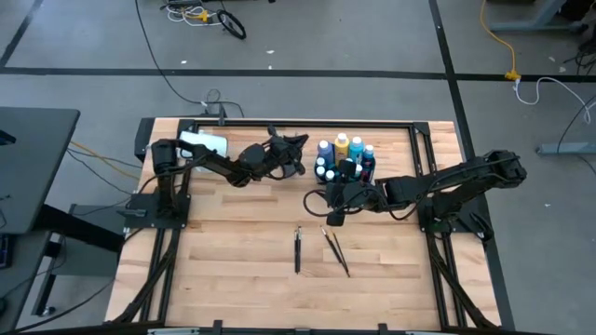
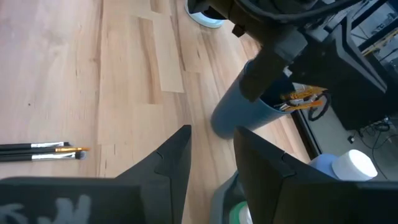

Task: Pick & Place Paint Supplies
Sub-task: Put the gold paint brush into the blue cup

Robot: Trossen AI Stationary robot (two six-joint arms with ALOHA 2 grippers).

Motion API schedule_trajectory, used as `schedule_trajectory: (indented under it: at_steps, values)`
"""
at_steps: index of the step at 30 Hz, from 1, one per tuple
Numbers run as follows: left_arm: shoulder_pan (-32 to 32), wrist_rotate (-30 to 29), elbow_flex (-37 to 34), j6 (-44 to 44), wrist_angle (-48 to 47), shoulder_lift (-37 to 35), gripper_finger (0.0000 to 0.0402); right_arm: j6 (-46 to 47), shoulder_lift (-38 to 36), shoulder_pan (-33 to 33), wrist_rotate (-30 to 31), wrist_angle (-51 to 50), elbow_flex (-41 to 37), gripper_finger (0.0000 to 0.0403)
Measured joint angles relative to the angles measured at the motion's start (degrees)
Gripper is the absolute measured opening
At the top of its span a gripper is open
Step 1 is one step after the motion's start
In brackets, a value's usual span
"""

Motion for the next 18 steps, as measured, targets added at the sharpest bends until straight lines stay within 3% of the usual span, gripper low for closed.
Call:
schedule_trajectory:
  at_steps: [5, 9, 12, 18]
  values:
    - [-0.45, -5.68, 0.0, 3.04, 1.32, -0.05, 0.0031, 1.65, 0.0, 0.0, -1.53, 0.0, 0.0, 0.0125]
    - [-1.12, -6.03, 0.0, 3.02, 1.14, -1.07, 0.0032, 3.49, 0.0, 0.0, -4.42, 0.0, 0.0, 0.0125]
    - [-3.13, -6.03, 0.0, 3.65, 1.28, -3.92, 0.0032, 5.37, 0.0, 0.0, -6.56, 0.0, 0.0, 0.0125]
    - [-8.98, -9.41, 0.0, 13.13, -0.1, -10.52, 0.0032, 10.39, 0.0, 0.0, -11.95, -0.36, 0.0, 0.0125]
